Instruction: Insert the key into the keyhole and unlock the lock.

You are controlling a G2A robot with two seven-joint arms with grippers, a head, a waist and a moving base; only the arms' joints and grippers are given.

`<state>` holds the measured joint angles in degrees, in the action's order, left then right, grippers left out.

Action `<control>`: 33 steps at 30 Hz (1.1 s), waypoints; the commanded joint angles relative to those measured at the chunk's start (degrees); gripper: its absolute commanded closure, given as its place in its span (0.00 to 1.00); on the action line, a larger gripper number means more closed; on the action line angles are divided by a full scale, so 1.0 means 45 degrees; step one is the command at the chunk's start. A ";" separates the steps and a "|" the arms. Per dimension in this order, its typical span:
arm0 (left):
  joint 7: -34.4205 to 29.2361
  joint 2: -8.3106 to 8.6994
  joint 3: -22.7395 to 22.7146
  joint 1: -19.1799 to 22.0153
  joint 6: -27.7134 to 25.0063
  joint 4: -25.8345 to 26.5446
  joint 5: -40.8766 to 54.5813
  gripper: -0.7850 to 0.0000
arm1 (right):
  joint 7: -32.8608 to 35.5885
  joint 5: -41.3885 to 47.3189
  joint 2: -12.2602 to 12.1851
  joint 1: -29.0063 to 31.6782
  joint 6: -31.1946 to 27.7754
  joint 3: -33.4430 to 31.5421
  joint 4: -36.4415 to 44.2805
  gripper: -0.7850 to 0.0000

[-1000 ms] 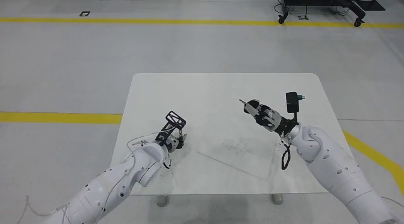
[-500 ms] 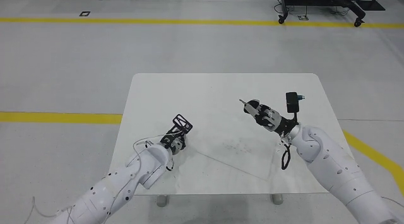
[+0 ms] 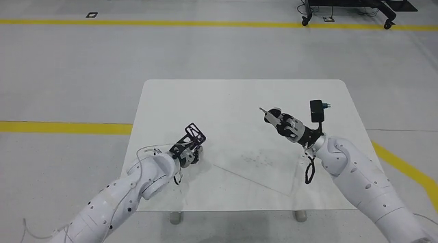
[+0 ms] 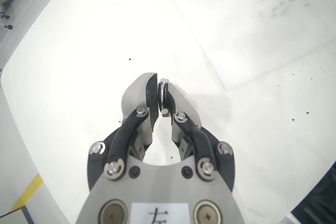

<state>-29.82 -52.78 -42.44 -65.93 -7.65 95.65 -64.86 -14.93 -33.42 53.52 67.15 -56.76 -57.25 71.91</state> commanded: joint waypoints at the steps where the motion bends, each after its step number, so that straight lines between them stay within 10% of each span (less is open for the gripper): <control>1: 0.0025 0.0015 -0.0173 -0.0056 -0.0235 -0.0071 0.0045 0.72 | 0.0000 0.0000 0.0000 0.0000 0.0000 0.0000 0.0000 1.00; 8: 0.0148 0.0082 -0.0658 -0.0528 -0.0715 -0.0055 0.0001 0.57 | 0.0000 0.0000 0.0000 0.0000 0.0000 0.0000 0.0000 1.00; 17: 0.0306 0.0094 -0.1082 -0.0969 -0.1007 0.0117 -0.0272 0.85 | 0.0000 0.0000 0.0000 0.0000 0.0000 0.0000 0.0000 1.00; 33: -0.0206 -0.0453 -0.0687 -0.0172 -0.1437 -0.0637 -0.0204 0.95 | 0.0000 0.0000 0.0000 0.0000 0.0000 0.0000 0.0000 1.00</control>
<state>-30.72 -54.67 -45.67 -66.84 -14.00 93.05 -65.80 -14.93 -33.42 53.52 67.15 -56.76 -57.25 71.91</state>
